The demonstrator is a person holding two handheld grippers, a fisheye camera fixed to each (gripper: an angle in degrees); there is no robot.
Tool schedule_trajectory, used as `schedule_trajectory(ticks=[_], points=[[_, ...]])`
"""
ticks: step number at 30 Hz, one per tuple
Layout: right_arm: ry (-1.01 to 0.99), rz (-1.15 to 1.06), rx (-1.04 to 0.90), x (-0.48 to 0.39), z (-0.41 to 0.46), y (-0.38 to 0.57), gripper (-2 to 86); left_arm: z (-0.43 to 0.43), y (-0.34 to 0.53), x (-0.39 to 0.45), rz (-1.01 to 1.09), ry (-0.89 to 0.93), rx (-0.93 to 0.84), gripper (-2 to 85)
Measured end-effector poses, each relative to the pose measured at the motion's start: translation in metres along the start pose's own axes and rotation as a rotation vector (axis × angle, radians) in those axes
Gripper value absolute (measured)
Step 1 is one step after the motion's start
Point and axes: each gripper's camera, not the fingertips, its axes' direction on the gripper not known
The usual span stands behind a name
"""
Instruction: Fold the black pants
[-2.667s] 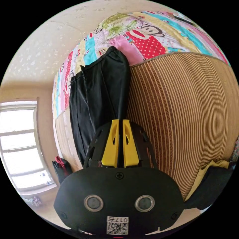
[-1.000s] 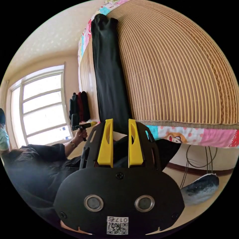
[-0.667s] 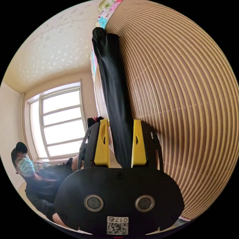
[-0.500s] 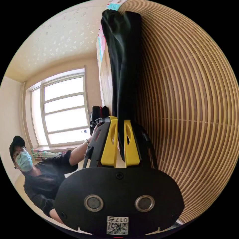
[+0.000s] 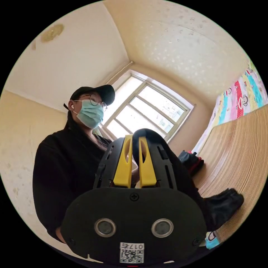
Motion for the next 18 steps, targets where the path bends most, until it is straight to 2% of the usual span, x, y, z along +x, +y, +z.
schedule_trajectory(ticks=[2, 4, 6, 11, 15, 18], points=[[0.041, -0.095, -0.006, -0.011, 0.01, -0.044, 1.0, 0.002, -0.051, 0.028, 0.078, -0.063, 0.059, 4.7], [0.144, -0.055, -0.016, 0.005, 0.009, -0.071, 1.1, 0.009, -0.083, 0.023, 0.05, -0.16, 0.059, 4.6], [0.246, -0.023, -0.014, 0.034, 0.004, -0.089, 1.1, 0.016, -0.106, -0.001, -0.036, -0.259, 0.045, 4.6], [0.372, 0.138, 0.027, 0.145, -0.007, -0.109, 1.2, 0.041, -0.141, -0.089, -0.15, -0.31, 0.057, 4.7], [0.525, 0.179, -0.064, 0.186, 0.009, -0.076, 1.3, 0.064, -0.126, -0.135, -0.195, -0.448, -0.01, 4.9], [0.709, 0.323, -0.219, 0.242, 0.019, 0.007, 1.5, 0.085, -0.056, -0.192, -0.344, -0.516, -0.094, 5.6]])
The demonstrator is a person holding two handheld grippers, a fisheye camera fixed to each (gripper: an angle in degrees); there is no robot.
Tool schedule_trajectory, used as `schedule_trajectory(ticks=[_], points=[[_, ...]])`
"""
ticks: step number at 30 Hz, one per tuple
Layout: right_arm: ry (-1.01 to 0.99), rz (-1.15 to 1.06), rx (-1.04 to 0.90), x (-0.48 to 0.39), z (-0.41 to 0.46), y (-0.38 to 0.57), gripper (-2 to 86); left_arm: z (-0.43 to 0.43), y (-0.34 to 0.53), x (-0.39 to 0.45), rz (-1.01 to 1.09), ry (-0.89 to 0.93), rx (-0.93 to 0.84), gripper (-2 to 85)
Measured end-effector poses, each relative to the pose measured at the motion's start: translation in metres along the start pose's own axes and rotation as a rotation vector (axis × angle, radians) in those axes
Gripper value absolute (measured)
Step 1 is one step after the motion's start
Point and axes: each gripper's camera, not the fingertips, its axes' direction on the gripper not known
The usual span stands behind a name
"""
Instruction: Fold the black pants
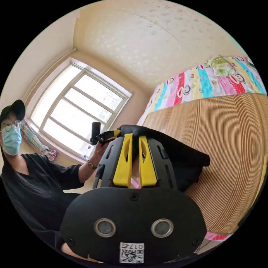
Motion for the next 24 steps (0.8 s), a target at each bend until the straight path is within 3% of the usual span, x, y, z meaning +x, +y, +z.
schedule_trajectory(ticks=[5, 9, 14, 19, 23, 24], points=[[0.157, 0.465, -0.402, 0.127, 0.12, 0.163, 2.9, 0.135, 0.167, -0.118, -0.446, -0.109, -0.419, 8.5], [0.038, 0.586, -0.333, 0.15, 0.118, 0.197, 4.8, 0.147, 0.23, -0.147, -0.61, -0.066, -0.443, 9.4], [0.137, 0.507, -0.198, 0.173, 0.106, 0.137, 13.6, 0.129, 0.176, -0.175, -0.615, -0.055, -0.244, 14.9], [0.072, 0.515, 0.014, 0.216, 0.098, 0.066, 17.5, 0.185, 0.101, -0.21, -0.532, -0.062, -0.288, 17.0], [0.145, 0.564, -0.196, 0.246, 0.173, 0.043, 19.1, 0.25, 0.087, -0.229, -0.533, -0.027, -0.374, 15.4], [0.203, 0.551, -0.167, 0.239, 0.174, 0.041, 19.2, 0.251, 0.087, -0.228, -0.536, -0.038, -0.361, 14.9]])
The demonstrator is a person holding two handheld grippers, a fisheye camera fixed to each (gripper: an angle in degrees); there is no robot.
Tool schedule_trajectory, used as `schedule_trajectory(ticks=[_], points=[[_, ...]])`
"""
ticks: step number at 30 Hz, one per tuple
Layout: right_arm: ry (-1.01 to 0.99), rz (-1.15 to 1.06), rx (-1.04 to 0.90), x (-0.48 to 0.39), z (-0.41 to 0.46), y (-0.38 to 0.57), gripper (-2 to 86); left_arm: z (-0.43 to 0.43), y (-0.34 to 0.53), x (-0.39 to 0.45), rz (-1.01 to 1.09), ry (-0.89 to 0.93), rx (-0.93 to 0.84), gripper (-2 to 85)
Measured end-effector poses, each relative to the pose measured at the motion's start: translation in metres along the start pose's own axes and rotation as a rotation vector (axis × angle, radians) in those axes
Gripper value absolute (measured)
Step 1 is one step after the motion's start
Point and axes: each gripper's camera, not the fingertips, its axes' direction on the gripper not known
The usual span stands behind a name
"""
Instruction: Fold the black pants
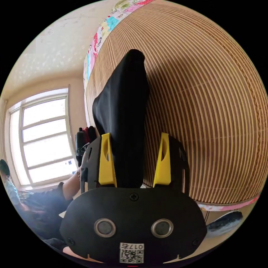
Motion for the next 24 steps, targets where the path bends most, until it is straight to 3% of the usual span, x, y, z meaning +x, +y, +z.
schedule_trajectory(ticks=[1, 2, 4, 7, 10, 13, 17, 24], points=[[0.051, -0.034, -0.016, -0.014, 0.008, 0.002, 17.4, 0.003, 0.002, 0.003, 0.011, 0.019, 0.016, 14.3], [-0.085, -0.076, -0.089, -0.024, 0.024, 0.004, 16.1, 0.012, 0.005, 0.002, -0.001, 0.08, -0.024, 14.0], [-0.175, -0.029, -0.115, -0.029, 0.042, 0.016, 14.5, 0.023, 0.016, -0.003, -0.036, 0.181, -0.053, 13.0], [-0.179, 0.027, -0.237, -0.044, 0.07, 0.038, 11.4, 0.039, 0.044, -0.007, -0.076, 0.149, -0.154, 9.8], [-0.317, 0.019, -0.326, -0.081, 0.083, 0.059, 8.1, 0.025, 0.084, 0.002, -0.059, 0.102, -0.142, 8.7], [-0.383, -0.052, -0.369, -0.159, 0.089, 0.076, 6.9, -0.026, 0.131, 0.018, -0.079, 0.109, -0.01, 8.5], [-0.496, -0.207, -0.485, -0.291, 0.107, 0.087, 6.5, -0.14, 0.199, 0.072, -0.063, -0.039, 0.229, 8.5], [-0.666, -0.364, -0.41, -0.486, 0.166, 0.075, 6.8, -0.315, 0.249, 0.115, -0.014, -0.256, 0.589, 9.7]])
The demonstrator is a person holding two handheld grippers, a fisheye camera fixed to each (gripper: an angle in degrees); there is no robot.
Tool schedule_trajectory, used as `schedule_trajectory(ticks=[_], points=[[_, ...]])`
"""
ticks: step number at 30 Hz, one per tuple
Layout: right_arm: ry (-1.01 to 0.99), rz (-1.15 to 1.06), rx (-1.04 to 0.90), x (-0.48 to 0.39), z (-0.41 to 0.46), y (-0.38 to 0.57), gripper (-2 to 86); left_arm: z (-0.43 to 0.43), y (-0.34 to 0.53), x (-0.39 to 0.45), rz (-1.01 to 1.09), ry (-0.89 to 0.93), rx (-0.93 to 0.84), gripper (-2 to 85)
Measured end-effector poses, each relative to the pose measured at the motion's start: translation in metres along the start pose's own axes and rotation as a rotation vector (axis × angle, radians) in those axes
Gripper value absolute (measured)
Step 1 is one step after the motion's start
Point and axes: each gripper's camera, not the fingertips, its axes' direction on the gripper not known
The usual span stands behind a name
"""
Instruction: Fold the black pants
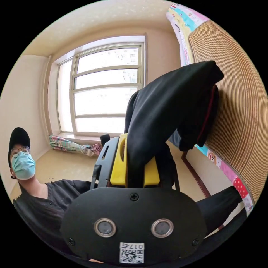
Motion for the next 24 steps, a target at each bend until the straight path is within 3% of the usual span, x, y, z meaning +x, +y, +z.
schedule_trajectory(ticks=[3, 6, 8, 10, 11, 14, 18, 22, 24], points=[[0.027, 0.194, 0.011, 0.026, 0.058, -0.052, 8.0, -0.017, -0.04, -0.042, -0.07, -0.142, 0.11, 11.8], [0.291, 0.468, -0.095, 0.07, 0.086, -0.072, 8.6, 0.011, -0.058, -0.097, -0.213, -0.318, 0.175, 11.7], [0.37, 0.396, -0.102, 0.071, 0.074, -0.068, 6.9, 0.094, -0.062, -0.139, -0.285, -0.557, 0.013, 10.7], [0.442, 0.357, -0.117, 0.064, 0.049, -0.053, 5.9, 0.168, -0.051, -0.17, -0.312, -0.609, -0.149, 10.2], [0.479, 0.335, -0.128, 0.058, 0.027, -0.039, 4.9, 0.177, -0.036, -0.167, -0.314, -0.652, -0.053, 10.0], [0.553, 0.249, -0.118, 0.028, -0.045, 0.006, 2.5, 0.186, -0.018, -0.159, -0.336, -0.7, -0.009, 8.3], [0.822, 0.206, -0.018, -0.042, -0.136, 0.06, 1.2, 0.181, 0.013, -0.146, -0.385, -0.613, 0.095, 2.0], [1.159, 0.054, 0.127, -0.168, -0.199, 0.108, 0.7, 0.193, 0.063, -0.116, -0.418, -0.316, 0.372, 0.1], [1.401, -0.058, 0.221, -0.227, -0.207, 0.133, 0.6, 0.232, 0.066, -0.099, -0.357, -0.129, 0.333, -0.1]])
